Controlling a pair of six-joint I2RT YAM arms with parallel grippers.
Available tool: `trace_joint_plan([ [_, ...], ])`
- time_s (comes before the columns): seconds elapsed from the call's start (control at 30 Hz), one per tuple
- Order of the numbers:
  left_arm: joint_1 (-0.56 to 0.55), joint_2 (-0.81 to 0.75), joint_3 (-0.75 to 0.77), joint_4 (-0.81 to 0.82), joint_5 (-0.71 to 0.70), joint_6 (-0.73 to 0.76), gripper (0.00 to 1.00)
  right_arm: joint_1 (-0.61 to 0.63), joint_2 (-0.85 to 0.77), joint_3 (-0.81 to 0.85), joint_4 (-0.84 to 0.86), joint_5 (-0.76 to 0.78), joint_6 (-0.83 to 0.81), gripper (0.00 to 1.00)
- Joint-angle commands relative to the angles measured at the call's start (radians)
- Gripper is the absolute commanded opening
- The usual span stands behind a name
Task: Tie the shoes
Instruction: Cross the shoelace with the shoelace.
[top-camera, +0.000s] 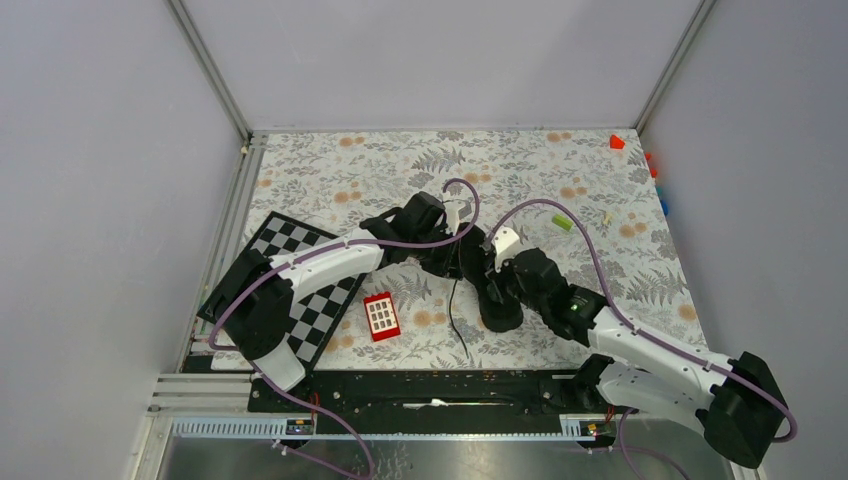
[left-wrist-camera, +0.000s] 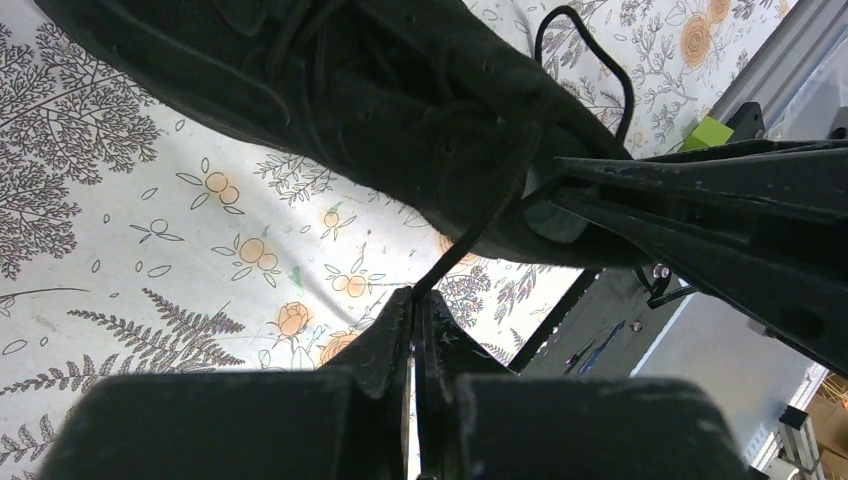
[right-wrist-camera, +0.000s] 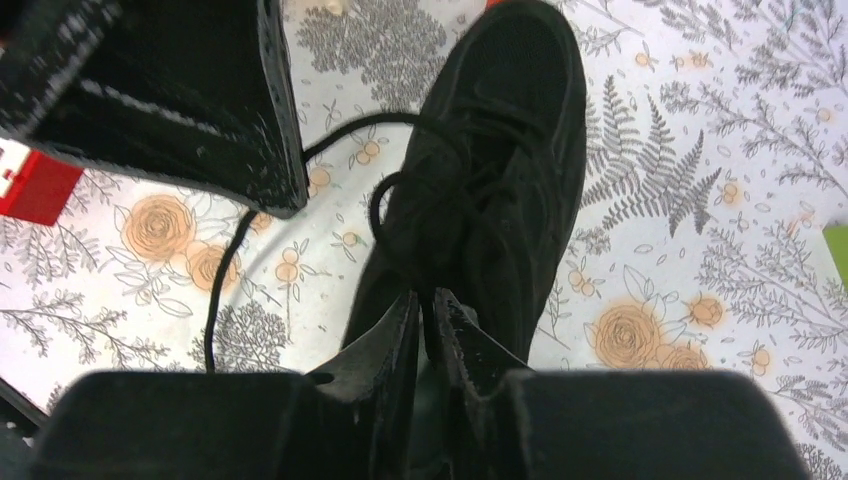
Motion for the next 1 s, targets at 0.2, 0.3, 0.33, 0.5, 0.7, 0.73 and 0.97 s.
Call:
trace_joint_plan([
  [0.2, 0.007, -0.036, -0.008, 0.029, 0.018, 0.016, 0.00, 0.002, 0.045, 0.085, 0.034, -0.032, 0.002, 0.00],
  [0.3, 0.008, -0.036, -0.010, 0.030, 0.015, 0.016, 0.00, 0.002, 0.041, 0.080, 0.034, -0.029, 0.002, 0.00],
  [0.33, 0.008, -0.038, -0.011, 0.029, 0.017, 0.016, 0.00, 0.002, 0.038, 0.078, 0.034, -0.021, 0.003, 0.00],
  [0.5, 0.011, -0.042, -0.014, 0.030, 0.015, 0.015, 0.00, 0.000, -0.002, 0.052, 0.048, 0.042, 0.007, 0.00],
  [0.7, 0.011, -0.048, -0.018, 0.030, 0.014, 0.014, 0.00, -0.019, -0.019, 0.048, 0.065, 0.048, 0.008, 0.00],
  [0.73, 0.011, -0.048, -0.017, 0.030, 0.013, 0.014, 0.00, -0.023, -0.008, 0.053, 0.063, 0.041, 0.005, 0.00],
  [0.97, 0.011, -0.058, -0.022, 0.027, 0.016, 0.013, 0.00, -0.039, 0.058, 0.075, 0.063, 0.046, -0.008, 0.00],
])
